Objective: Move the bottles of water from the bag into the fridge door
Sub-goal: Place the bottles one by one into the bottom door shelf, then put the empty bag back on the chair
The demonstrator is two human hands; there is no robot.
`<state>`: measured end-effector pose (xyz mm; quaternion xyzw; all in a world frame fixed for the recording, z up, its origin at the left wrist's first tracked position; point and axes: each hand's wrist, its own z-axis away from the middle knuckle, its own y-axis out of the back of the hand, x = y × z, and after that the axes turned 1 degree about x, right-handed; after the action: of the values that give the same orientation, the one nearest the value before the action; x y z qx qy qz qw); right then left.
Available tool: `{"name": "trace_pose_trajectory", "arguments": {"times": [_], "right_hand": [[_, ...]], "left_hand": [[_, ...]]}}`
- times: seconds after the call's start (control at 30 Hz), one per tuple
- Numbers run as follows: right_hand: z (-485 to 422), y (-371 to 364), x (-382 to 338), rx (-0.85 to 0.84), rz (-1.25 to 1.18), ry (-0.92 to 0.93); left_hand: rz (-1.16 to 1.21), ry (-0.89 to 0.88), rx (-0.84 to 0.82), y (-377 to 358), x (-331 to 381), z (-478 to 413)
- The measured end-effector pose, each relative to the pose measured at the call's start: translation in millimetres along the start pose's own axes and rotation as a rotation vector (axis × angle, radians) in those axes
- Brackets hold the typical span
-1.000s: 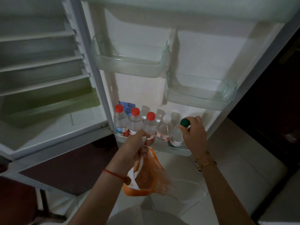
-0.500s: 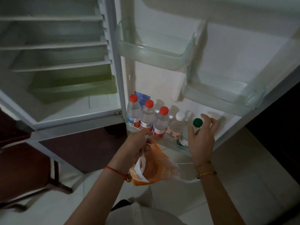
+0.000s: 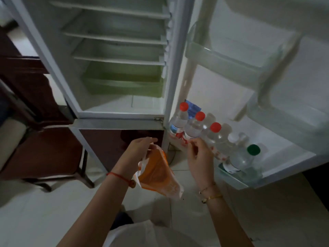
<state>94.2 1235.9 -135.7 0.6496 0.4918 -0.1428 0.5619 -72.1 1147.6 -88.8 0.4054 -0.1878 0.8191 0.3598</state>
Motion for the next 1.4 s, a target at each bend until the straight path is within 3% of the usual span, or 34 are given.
{"name": "trace_pose_trajectory", "arguments": {"times": [0.2,0.67,0.8,1.1,1.4], "right_hand": [[-9.6,-64.3,-31.3,-0.101,-0.026,0.041],[-10.0,-206.9,-137.4,-0.121,-0.097,0.077],[-8.6,-239.6,-160.4,-0.127,-0.116,0.057],[-11.2,-291.1,-187.3,-0.175,-0.081,0.052],[-24.4,-318.8,-199.6,-0.222,-0.018,0.061]], "left_hand": [[-0.076,-0.068,0.138,79.5,7.5,-23.2],[-0.037,-0.195,0.371,285.4,46.0,-85.9],[-0.094,-0.267,0.522,344.3,61.9,-104.7],[-0.172,-0.343,0.634,443.0,84.7,-156.7],[-0.368,-0.211,0.68,505.7,67.3,-218.7]]}}
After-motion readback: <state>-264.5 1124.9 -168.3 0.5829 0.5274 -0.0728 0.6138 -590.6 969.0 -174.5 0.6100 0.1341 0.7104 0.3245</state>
